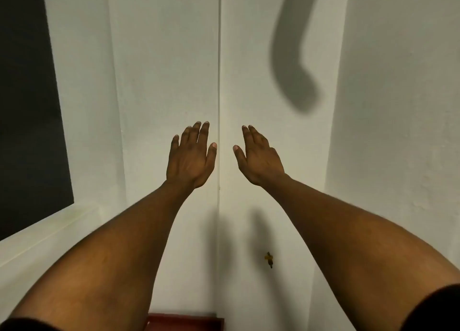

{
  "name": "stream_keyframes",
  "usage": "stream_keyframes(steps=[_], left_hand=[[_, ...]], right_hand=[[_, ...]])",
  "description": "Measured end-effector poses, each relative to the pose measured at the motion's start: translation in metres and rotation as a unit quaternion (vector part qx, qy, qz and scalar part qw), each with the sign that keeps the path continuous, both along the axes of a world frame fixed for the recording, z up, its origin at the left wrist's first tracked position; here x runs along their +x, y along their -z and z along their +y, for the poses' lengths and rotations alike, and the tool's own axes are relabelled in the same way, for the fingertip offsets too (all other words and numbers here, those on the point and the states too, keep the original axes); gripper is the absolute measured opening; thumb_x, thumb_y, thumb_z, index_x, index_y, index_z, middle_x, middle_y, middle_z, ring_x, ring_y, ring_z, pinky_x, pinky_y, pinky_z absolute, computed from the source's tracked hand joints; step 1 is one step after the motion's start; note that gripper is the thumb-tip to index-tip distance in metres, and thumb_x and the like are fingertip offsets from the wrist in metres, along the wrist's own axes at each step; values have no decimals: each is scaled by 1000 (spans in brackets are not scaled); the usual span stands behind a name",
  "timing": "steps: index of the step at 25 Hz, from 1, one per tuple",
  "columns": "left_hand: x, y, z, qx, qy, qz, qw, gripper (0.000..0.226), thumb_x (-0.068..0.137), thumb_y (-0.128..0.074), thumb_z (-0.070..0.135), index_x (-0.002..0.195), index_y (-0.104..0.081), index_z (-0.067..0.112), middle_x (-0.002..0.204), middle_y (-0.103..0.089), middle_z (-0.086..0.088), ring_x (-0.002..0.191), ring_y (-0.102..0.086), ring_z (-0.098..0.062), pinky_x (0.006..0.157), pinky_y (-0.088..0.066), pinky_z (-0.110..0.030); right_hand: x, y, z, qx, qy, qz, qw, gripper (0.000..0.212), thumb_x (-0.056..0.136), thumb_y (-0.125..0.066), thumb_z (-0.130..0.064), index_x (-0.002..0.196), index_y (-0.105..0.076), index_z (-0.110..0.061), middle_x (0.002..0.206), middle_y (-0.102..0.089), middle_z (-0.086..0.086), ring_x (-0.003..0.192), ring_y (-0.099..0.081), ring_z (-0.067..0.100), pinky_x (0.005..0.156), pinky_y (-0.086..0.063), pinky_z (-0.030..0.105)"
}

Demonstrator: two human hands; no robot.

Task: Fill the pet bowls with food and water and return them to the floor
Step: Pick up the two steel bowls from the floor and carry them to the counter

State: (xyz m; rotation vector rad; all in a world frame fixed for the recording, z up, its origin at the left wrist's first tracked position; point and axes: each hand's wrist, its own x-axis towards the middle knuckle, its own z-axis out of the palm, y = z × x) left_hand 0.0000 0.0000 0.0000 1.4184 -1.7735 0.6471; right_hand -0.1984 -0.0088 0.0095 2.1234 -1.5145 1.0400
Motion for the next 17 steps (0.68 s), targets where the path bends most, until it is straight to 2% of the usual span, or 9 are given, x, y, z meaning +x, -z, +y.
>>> stream_keyframes(steps=[4, 6, 12, 17], left_hand=[[24, 14, 2, 6, -38, 45, 998, 59, 112, -31, 44, 160, -42, 13, 161, -51, -11, 146, -50, -34, 117, -40, -54], [43, 28, 8, 27, -59, 49, 997, 54, 112, -34, 42, 153, -50, 11, 154, -57, -12, 135, -57, -38, 107, -44, -52], [101, 95, 44, 112, -151, 57, 981, 51, 112, -34, 40, 146, -56, 9, 143, -64, -15, 122, -62, -41, 98, -48, -52], [172, 172, 100, 176, -256, 95, 946, 53, 111, -31, 43, 143, -58, 11, 138, -67, -15, 119, -64, -40, 98, -50, -51]], right_hand=[[16, 5, -8, 71, -56, -61, 994, 68, 111, -29, -54, 168, -22, -16, 176, -23, 6, 161, -24, 30, 122, -36, 55], [32, 17, -13, 77, -79, -75, 991, 68, 111, -31, -53, 166, -27, -13, 175, -27, 9, 158, -28, 32, 120, -37, 54], [96, 89, -22, 151, -163, -34, 975, 65, 112, -34, -50, 162, -31, -9, 171, -31, 10, 153, -35, 36, 114, -40, 52], [189, 163, -8, 230, -253, 10, 940, 65, 111, -35, -50, 162, -33, -9, 171, -32, 10, 153, -36, 36, 116, -40, 52]])
